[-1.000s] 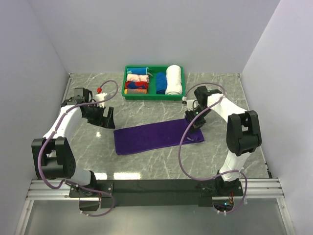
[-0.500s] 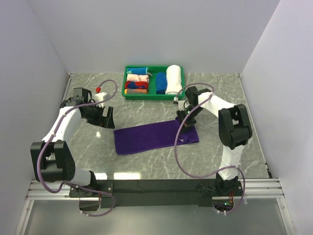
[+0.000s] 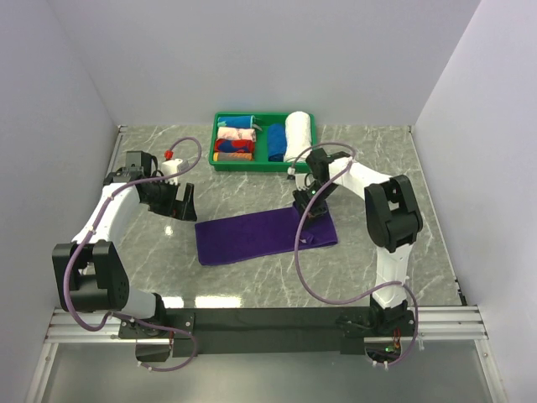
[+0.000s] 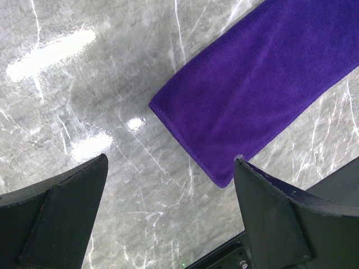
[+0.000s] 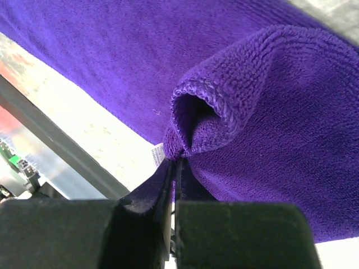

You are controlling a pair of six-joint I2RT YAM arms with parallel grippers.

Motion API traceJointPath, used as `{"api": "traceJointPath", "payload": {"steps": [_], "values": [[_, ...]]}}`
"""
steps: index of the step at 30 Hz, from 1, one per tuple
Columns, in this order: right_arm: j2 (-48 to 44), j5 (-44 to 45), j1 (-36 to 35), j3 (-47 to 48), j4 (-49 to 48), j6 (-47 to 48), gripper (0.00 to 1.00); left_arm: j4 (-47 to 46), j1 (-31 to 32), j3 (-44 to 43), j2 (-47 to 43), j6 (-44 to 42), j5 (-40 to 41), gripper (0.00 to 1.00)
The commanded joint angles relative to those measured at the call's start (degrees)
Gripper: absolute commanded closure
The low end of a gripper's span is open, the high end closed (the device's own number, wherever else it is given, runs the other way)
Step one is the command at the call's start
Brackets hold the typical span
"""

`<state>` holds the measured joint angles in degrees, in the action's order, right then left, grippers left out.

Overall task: Roll the towels
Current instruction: Fold the towel

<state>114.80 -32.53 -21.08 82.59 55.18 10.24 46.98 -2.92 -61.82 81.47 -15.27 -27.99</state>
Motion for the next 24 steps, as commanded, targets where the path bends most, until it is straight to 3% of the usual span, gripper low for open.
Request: {"api": "traceJointPath", "payload": {"steps": [1, 5, 7, 10, 15, 19, 24], "values": [[1.2, -1.0, -0.8, 3.3, 0.1, -0.7, 1.0, -0.8, -0.1, 0.4, -0.7, 0.6, 0.3, 0.0], [3.2, -1.9, -1.5, 5.0, 1.8, -0.2, 1.0, -0.7, -0.1, 0.7, -0.7, 0.4, 0.2, 0.01], [4.1, -3.8, -1.6, 6.2, 3.3, 1.2, 0.83, -0.1, -0.1, 0.7, -0.8, -0.3, -0.7, 0.01], [2.6, -4.4, -1.6, 6.7, 4.1, 1.9, 0.67, -0.2, 0.0, 0.9, -1.8, -1.5, -2.4, 0.01], [-0.2, -3.2, -0.7, 9.5, 7.8, 4.3, 0.64, -0.5, 1.1, 1.0, -3.6, -3.3, -2.7, 0.01], [-2.3, -1.0, 3.9, 10.8, 8.8, 5.3, 0.65, -2.2, 2.6, 2.2, -4.4, -2.7, -3.0, 0.0], [-1.3, 1.9, 9.3, 10.6, 9.7, 7.6, 0.73, -6.5, 10.2, 4.6, -4.1, -0.3, 0.6, 0.05]]}}
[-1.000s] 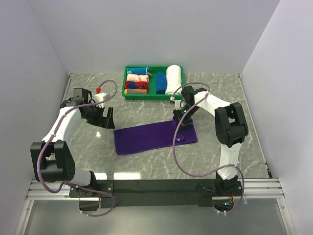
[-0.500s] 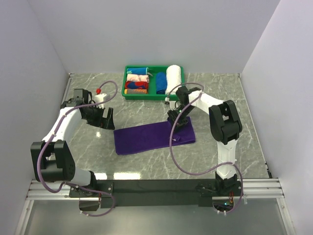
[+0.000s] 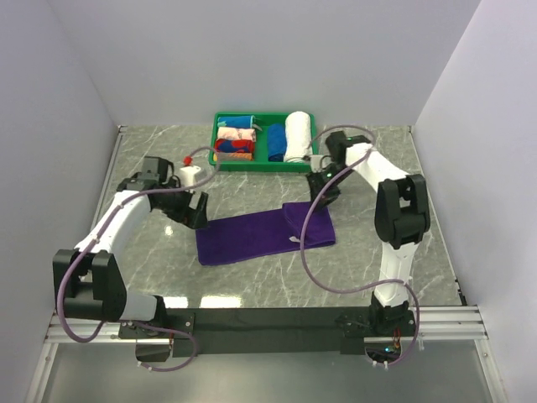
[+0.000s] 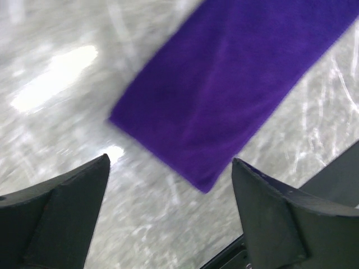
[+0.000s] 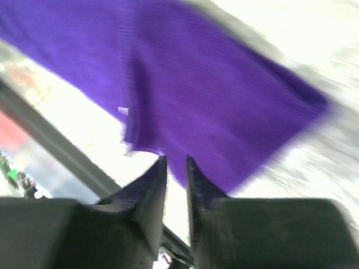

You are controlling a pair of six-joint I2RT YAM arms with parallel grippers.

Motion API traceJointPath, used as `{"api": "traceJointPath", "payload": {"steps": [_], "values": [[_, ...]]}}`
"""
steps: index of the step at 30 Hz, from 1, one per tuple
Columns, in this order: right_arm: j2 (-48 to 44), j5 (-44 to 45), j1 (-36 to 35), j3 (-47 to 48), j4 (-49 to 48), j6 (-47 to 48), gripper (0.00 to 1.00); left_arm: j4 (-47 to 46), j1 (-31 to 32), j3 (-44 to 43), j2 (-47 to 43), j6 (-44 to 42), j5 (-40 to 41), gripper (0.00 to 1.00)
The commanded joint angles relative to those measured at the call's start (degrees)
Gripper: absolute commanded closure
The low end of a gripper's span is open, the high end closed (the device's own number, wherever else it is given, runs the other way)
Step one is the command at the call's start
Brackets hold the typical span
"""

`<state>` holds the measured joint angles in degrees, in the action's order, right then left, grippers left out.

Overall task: Roll the towels
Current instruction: Fold the towel

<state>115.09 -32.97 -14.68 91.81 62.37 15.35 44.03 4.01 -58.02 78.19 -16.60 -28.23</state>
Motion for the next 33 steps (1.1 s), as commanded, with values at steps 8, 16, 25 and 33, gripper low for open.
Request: {"api": "traceJointPath", "payload": {"steps": [8, 16, 25, 33], "values": [[-0.9, 0.1, -1.7, -4.2, -1.8, 0.7, 0.92, -6.7, 4.7, -0.5, 5.0, 5.1, -1.4, 0.16], [1.9, 1.3, -10.1, -10.9, -7.2, -0.8, 0.91, -8.4, 4.8, 1.1, 6.1, 7.3, -1.4, 0.15], [0.1, -1.4, -12.2, -9.0, -3.7, 0.8, 0.74, -5.3, 7.6, -0.3, 8.4, 6.1, -1.5, 0.21], [-4.1, 0.8, -1.2, -4.5, 1.3, 3.9, 0.72, -5.3, 13.4, 0.8, 12.8, 6.3, 2.6, 0.51]]}}
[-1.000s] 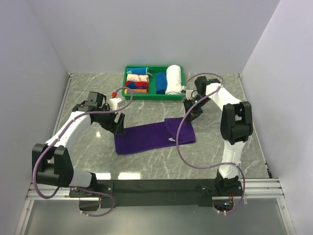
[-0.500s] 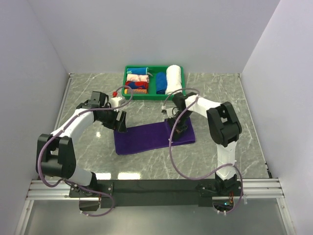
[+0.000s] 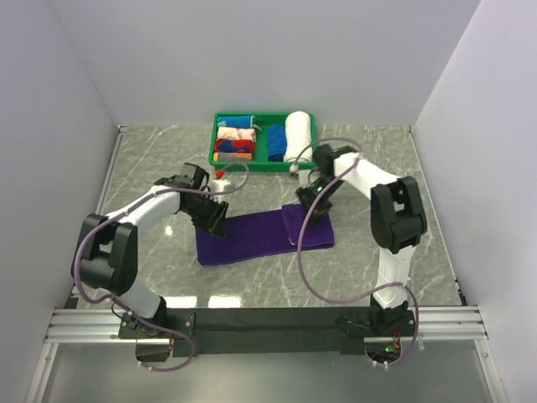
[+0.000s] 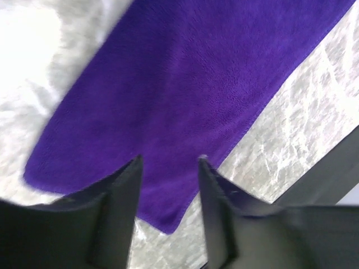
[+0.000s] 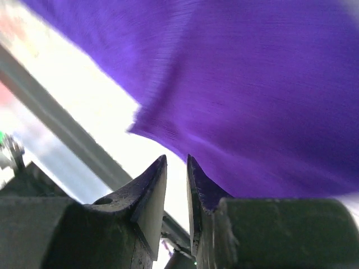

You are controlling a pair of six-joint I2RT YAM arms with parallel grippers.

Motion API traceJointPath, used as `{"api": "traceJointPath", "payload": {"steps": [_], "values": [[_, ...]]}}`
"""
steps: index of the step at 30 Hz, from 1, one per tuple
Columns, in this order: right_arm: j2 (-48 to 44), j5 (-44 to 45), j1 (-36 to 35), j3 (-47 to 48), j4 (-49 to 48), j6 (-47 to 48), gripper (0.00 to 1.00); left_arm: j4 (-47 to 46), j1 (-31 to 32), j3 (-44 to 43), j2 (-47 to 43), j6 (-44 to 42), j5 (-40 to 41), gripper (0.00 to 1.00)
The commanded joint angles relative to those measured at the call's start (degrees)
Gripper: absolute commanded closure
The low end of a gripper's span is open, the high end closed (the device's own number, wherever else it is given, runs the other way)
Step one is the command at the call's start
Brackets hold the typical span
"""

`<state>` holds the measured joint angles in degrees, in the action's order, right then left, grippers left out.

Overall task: Roll the towels
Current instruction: Fold the towel

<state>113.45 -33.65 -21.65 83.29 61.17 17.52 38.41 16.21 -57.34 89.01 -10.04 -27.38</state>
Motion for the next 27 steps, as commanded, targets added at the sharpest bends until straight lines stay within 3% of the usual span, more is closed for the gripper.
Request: {"api": "traceJointPath", "payload": {"steps": [1, 2, 7, 18, 21, 27], "values": [[-1.9, 1.9, 6.9, 4.8, 2.6, 1.8, 0.72, 0.8, 1.5, -0.7, 2.7, -0.3, 1.9, 0.55], [-1.5, 3.2, 7.8, 6.3, 2.6, 1.6, 0.72, 1.5, 1.5, -1.0, 4.6, -0.4, 2.4, 0.62], [1.5, 7.5, 8.3, 6.9, 0.6, 1.2, 0.74, 2.3, 1.9, -2.9, 9.8, -1.3, 7.5, 0.74], [2.3, 10.5, 0.2, -8.7, -6.2, -0.9, 0.77, 0.1, 1.7, -13.0, 17.8, -2.5, 15.3, 0.88], [0.4, 8.7, -3.5, -12.4, -7.4, -2.0, 0.77, -0.9, 1.5, -16.6, 20.8, -2.0, 15.7, 0.86], [-2.2, -0.4, -13.4, -15.6, -4.8, -1.9, 0.77, 1.7, 1.2, -29.0, 25.9, 0.8, 12.4, 0.7]]}}
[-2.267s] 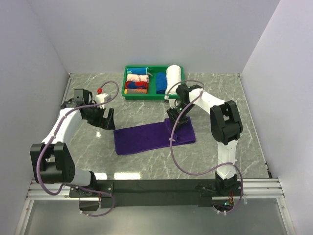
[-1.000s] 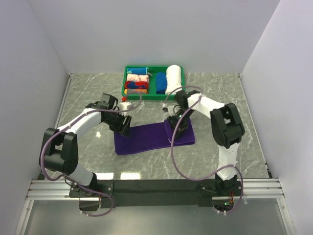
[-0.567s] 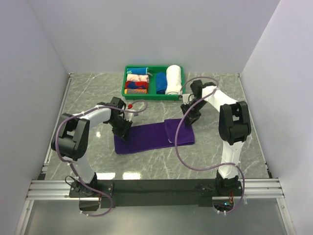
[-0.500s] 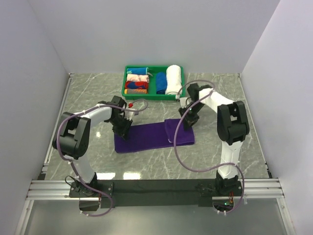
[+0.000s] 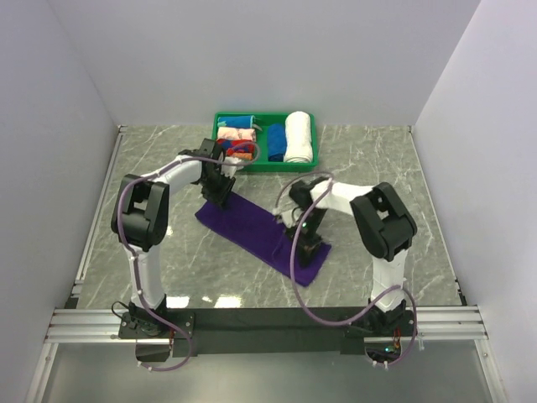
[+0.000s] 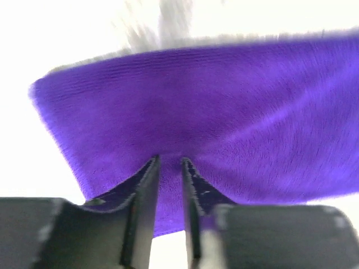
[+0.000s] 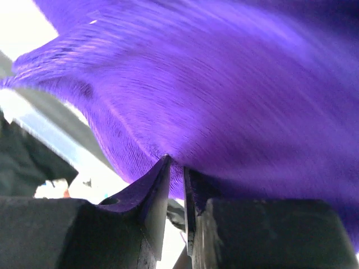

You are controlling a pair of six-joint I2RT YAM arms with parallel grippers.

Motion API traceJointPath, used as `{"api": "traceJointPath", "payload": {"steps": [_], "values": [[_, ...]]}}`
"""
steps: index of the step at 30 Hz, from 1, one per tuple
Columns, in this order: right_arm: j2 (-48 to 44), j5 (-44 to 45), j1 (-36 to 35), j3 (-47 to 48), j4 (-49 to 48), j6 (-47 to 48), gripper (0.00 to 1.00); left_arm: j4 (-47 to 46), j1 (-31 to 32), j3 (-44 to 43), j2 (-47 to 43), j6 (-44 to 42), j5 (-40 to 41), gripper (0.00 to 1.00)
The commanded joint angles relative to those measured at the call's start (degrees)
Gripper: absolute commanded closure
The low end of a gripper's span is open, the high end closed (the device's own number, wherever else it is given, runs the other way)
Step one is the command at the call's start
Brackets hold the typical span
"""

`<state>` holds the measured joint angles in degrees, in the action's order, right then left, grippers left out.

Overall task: Roll the towels
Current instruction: Fold the towel

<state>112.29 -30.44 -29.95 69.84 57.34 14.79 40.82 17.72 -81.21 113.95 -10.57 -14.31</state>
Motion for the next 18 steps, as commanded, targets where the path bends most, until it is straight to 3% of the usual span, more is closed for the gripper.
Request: {"api": "traceJointPath", "payload": {"steps": [1, 4, 8, 13, 18], "values": [[-1.5, -4.2, -6.1, -1.9, -0.1, 1.2, 0.77, 0.0, -0.3, -5.8, 0.5, 1.7, -1.0, 0.66], [-3.4, -7.5, -5.8, -0.1, 2.9, 3.2, 0.76, 2.5, -0.6, -5.6, -3.4, 2.1, -2.2, 0.58], [-7.6, -6.8, -1.4, 2.3, 3.3, 3.4, 0.76, 3.5, -0.7, -2.1, -8.7, 5.6, -2.1, 0.57], [-8.2, 1.6, 3.1, 1.4, 0.4, 3.8, 0.78, 1.4, 0.5, 2.5, -10.0, 9.7, 2.6, 0.64], [-4.3, 4.5, 3.0, 0.3, -1.4, 4.5, 0.81, 1.6, 0.7, 2.6, -7.1, 10.2, 4.6, 0.73]]}}
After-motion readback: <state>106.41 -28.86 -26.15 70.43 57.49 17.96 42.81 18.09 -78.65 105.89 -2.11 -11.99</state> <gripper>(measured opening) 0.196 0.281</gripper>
